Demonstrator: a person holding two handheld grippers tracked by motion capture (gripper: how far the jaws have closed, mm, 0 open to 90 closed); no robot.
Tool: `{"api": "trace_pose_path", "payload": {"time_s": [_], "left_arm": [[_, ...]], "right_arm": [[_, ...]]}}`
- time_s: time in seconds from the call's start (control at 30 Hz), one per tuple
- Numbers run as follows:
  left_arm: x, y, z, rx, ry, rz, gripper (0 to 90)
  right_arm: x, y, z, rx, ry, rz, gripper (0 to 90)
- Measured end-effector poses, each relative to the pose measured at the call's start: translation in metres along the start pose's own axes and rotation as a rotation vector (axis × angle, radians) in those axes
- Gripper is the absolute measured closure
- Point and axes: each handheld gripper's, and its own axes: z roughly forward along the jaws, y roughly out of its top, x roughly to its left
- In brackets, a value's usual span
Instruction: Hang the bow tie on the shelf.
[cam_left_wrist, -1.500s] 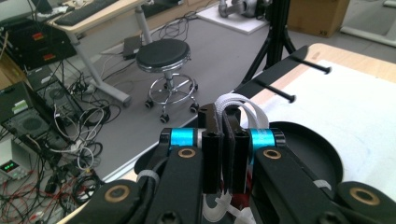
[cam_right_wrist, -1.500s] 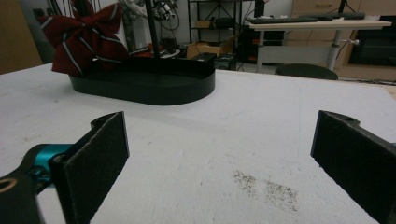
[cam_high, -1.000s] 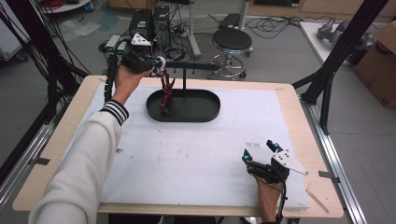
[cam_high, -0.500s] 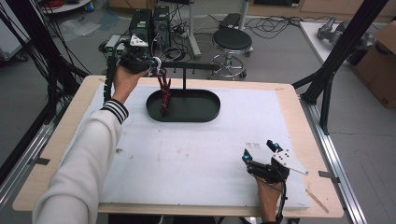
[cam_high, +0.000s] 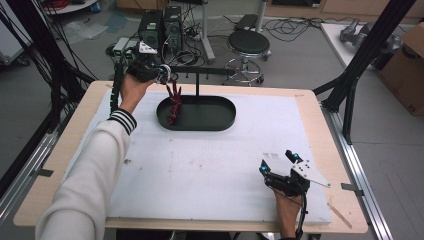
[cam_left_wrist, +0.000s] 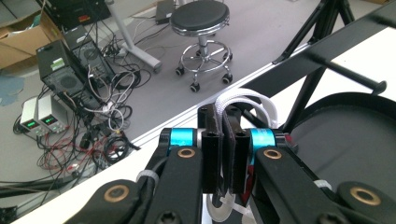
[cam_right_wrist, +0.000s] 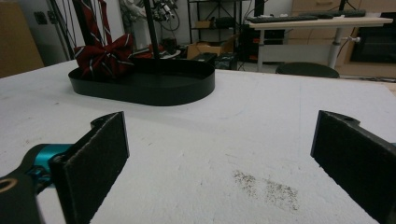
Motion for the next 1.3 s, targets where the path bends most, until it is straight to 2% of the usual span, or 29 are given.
{"api": "trace_pose_path", "payload": {"time_s": [0.4,0.73,0.83,0.97,1.03,1.17,1.3], "left_arm": [[0.0,-0.008,0.001,0.037,0.009,0.001,84.6],[-0.001,-0.02,0.002,0.06,0.026,-0.016,75.2],[0.0,-0.026,-0.001,0.054,0.055,-0.024,51.8],[0.004,-0.034,-0.006,0.014,0.066,-0.005,26.2],[0.007,-0.039,-0.009,0.001,0.056,-0.038,14.3],[0.01,-0.052,-0.018,-0.037,0.003,-0.062,7.7],[0.009,-0.077,-0.038,-0.168,-0.069,-0.073,7.1]], "right_arm": [[0.0,0.0,0.0,-0.005,-0.003,-0.006,3.1],[0.001,0.0,0.0,-0.003,-0.003,-0.003,3.1],[0.001,0.0,-0.001,-0.002,-0.002,-0.005,3.1],[0.001,-0.001,-0.002,-0.013,-0.003,-0.006,3.1],[0.001,-0.001,-0.002,-0.011,-0.004,-0.003,3.1],[0.001,-0.001,-0.002,-0.011,-0.004,-0.003,3.1],[0.001,-0.001,-0.002,-0.016,0.002,-0.009,3.1]]}}
